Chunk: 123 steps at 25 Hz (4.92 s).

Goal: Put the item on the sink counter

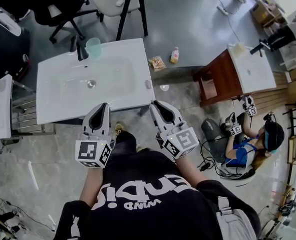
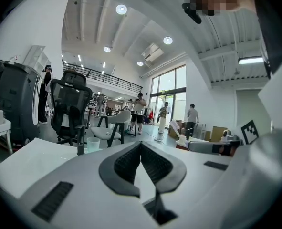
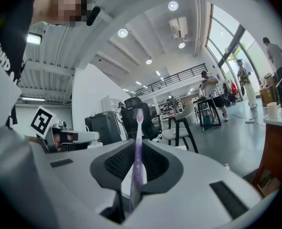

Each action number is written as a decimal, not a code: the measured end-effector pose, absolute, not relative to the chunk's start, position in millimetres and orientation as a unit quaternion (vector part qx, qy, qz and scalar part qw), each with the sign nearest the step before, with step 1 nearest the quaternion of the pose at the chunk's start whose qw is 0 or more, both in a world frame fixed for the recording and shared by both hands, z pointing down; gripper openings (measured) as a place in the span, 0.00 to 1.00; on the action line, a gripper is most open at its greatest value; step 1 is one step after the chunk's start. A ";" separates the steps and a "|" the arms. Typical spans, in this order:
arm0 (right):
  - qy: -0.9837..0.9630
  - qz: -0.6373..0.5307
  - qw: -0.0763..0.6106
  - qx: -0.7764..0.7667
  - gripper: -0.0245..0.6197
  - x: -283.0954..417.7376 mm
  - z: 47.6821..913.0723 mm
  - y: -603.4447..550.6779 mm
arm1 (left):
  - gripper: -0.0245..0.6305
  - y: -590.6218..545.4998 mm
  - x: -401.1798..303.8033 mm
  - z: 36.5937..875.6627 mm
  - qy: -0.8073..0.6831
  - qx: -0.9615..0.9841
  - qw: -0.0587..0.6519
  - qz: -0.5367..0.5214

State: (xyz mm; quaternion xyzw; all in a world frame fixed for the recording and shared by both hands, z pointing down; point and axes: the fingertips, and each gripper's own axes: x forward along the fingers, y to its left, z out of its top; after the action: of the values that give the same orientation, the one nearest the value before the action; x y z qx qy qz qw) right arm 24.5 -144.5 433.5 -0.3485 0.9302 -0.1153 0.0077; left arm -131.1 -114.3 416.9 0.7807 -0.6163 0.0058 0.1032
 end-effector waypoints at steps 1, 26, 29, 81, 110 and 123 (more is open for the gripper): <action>0.930 -0.115 0.009 -0.350 0.13 20.7 432.5 -150.5 | 0.07 -121.2 -134.9 415.8 -0.615 0.782 0.103 0.006; 0.891 -0.088 0.024 -0.445 0.13 -22.2 403.2 -247.7 | 0.07 -236.4 -186.2 396.5 -0.539 0.837 0.093 0.005; 0.892 -0.084 0.025 -0.443 0.13 -20.3 398.4 -252.0 | 0.07 -240.7 -181.6 394.5 -0.539 0.837 0.094 0.006; 0.875 -0.181 -0.164 -0.417 0.13 -22.4 590.2 -341.9 | 0.07 -270.7 -146.5 413.1 -0.554 0.825 0.107 0.025; 0.833 -0.190 -0.301 -0.424 0.13 -25.1 653.7 -342.4 | 0.07 -275.1 -158.4 417.5 -0.562 0.819 0.118 0.022; 0.831 -0.190 -0.305 -0.424 0.14 -24.8 659.5 -343.5 | 0.07 -277.3 -156.1 418.2 -0.559 0.821 0.115 0.025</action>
State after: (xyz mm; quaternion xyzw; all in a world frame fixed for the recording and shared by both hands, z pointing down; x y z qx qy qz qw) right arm -24.8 -343.5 659.5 -0.4240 0.8312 -0.1900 -0.3052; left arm -156.1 -277.3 418.2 0.8206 -0.5591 0.0248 0.1152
